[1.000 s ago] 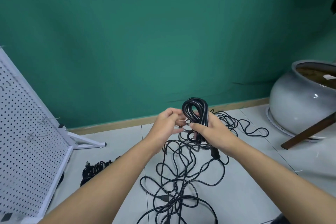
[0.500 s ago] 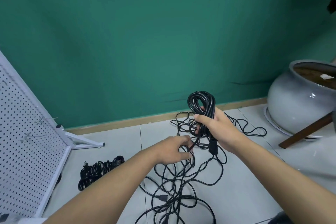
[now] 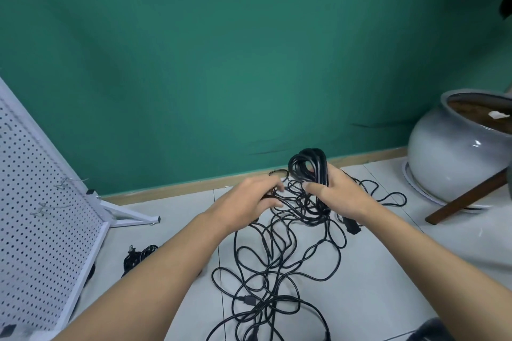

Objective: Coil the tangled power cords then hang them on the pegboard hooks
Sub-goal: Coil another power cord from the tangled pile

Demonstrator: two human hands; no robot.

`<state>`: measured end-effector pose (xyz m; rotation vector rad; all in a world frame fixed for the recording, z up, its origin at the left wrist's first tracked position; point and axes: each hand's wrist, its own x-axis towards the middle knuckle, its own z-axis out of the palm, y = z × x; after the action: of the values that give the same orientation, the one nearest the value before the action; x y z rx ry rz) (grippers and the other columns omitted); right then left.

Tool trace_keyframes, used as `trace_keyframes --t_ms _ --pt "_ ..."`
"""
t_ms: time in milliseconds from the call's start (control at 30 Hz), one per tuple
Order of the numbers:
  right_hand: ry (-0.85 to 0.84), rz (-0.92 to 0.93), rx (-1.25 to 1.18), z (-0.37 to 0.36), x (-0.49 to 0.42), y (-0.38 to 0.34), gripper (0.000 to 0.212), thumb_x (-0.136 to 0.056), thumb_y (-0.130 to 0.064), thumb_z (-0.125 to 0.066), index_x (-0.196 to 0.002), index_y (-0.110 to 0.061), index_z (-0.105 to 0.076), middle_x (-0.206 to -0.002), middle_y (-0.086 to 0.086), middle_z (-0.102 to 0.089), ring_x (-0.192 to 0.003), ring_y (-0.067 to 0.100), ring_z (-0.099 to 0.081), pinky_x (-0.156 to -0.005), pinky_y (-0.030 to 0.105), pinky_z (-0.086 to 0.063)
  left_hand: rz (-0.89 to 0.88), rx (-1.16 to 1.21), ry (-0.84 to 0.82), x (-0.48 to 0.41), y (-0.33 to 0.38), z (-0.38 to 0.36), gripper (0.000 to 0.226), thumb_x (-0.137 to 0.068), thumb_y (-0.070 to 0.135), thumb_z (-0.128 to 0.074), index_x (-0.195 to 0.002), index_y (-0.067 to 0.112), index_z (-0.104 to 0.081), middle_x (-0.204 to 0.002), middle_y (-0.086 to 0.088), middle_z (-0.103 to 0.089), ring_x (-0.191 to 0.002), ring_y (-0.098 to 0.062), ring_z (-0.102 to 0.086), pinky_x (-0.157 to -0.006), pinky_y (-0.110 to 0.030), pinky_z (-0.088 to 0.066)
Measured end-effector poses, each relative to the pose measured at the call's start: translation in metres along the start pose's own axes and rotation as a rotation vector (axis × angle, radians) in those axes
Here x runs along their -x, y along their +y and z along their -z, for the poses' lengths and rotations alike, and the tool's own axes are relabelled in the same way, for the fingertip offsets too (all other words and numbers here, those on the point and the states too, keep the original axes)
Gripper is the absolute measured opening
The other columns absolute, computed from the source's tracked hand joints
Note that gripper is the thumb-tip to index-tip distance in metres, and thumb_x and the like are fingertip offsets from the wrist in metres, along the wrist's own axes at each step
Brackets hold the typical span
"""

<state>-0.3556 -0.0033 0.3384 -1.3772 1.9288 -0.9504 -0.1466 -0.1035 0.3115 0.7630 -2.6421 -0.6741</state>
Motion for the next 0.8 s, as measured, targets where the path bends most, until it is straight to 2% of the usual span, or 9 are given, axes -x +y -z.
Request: trace_keyframes --t_ms 67,133,233,333,400,500,567,700,800 --pt "-0.131 0.034 -0.015 -0.001 0.004 -0.003 0.027 -0.098 -0.029 -0.068 -0.124 -0.034 -0.060 -0.120 -0.013 -0.069 -0.119 0.010 -0.062 -0.104 0.033 -0.045 -0.018 0.045 0.077 -0.001 0.006 0.004 0.021 -0.095 0.038 -0.071 -0.109 0.028 -0.059 -0.092 0.018 -0.057 -0.085 0.006 -0.051 -0.072 -0.019 -0.040" --pt "-0.251 0.050 -0.060 -0.003 0.007 -0.004 0.033 -0.100 -0.039 -0.066 -0.132 -0.037 -0.057 -0.127 -0.015 -0.068 -0.123 0.005 -0.060 -0.111 0.037 -0.045 -0.025 0.090 0.173 -0.001 0.012 0.008 0.023 -0.092 0.037 -0.075 -0.102 0.021 -0.061 -0.088 0.015 -0.059 -0.076 0.004 -0.051 -0.065 -0.014 -0.035" --pt "-0.324 0.073 -0.044 -0.006 0.012 -0.010 0.041 -0.101 -0.049 -0.060 -0.140 -0.037 -0.051 -0.131 -0.016 -0.065 -0.125 0.001 -0.057 -0.112 0.034 -0.044 -0.015 0.134 0.238 0.000 0.014 0.011 0.024 -0.091 0.033 -0.077 -0.109 0.020 -0.066 -0.088 0.010 -0.066 -0.077 -0.005 -0.056 -0.070 -0.019 -0.044" --pt "-0.390 0.135 0.012 -0.010 0.014 -0.016 0.034 -0.100 -0.049 -0.060 -0.131 -0.038 -0.053 -0.117 -0.023 -0.062 -0.109 -0.011 -0.056 -0.100 0.023 -0.045 -0.011 0.128 0.249 0.001 0.013 0.012 0.020 -0.091 0.030 -0.076 -0.103 0.015 -0.070 -0.086 0.006 -0.069 -0.075 -0.008 -0.057 -0.070 -0.024 -0.046" --pt "-0.391 0.147 0.038 -0.013 0.014 -0.018 0.030 -0.099 -0.042 -0.066 -0.126 -0.037 -0.053 -0.104 -0.022 -0.061 -0.094 -0.010 -0.056 -0.089 0.020 -0.044 0.025 0.142 0.247 0.001 0.014 0.013 0.023 -0.088 0.034 -0.079 -0.099 0.016 -0.070 -0.079 0.006 -0.068 -0.069 -0.007 -0.054 -0.065 -0.024 -0.044" --pt "-0.354 0.130 0.052 -0.018 0.012 -0.013 0.044 -0.090 -0.035 -0.077 -0.127 -0.035 -0.053 -0.105 -0.014 -0.066 -0.095 -0.001 -0.061 -0.087 0.025 -0.051 0.060 0.163 0.201 0.000 0.012 0.014 0.019 -0.085 0.036 -0.082 -0.092 0.020 -0.074 -0.076 0.007 -0.069 -0.069 -0.008 -0.056 -0.065 -0.024 -0.044" --pt "-0.316 0.117 0.084 -0.021 0.012 -0.010 0.047 -0.085 -0.032 -0.078 -0.125 -0.034 -0.053 -0.106 -0.007 -0.069 -0.096 0.007 -0.065 -0.088 0.030 -0.055 0.072 0.192 0.146 0.000 0.011 0.016 0.016 -0.084 0.035 -0.083 -0.094 0.024 -0.076 -0.075 0.006 -0.069 -0.068 -0.009 -0.055 -0.065 -0.023 -0.045" --pt "-0.277 0.053 0.106 -0.023 0.010 -0.008 0.036 -0.075 -0.035 -0.066 -0.110 -0.031 -0.058 -0.079 -0.011 -0.062 -0.071 0.008 -0.058 -0.069 0.032 -0.051 0.058 0.139 0.087 0.001 0.017 0.018 0.020 -0.088 0.036 -0.081 -0.106 0.030 -0.076 -0.066 0.020 -0.061 -0.064 -0.004 -0.051 -0.060 -0.020 -0.040" --pt "-0.288 0.035 0.139 -0.023 0.009 -0.006 0.026 -0.076 -0.035 -0.061 -0.101 -0.028 -0.057 -0.074 -0.011 -0.058 -0.068 0.009 -0.054 -0.069 0.034 -0.048 0.073 0.126 0.054 -0.001 0.017 0.019 0.018 -0.087 0.035 -0.082 -0.101 0.027 -0.073 -0.075 0.011 -0.064 -0.071 -0.009 -0.056 -0.066 -0.028 -0.048"
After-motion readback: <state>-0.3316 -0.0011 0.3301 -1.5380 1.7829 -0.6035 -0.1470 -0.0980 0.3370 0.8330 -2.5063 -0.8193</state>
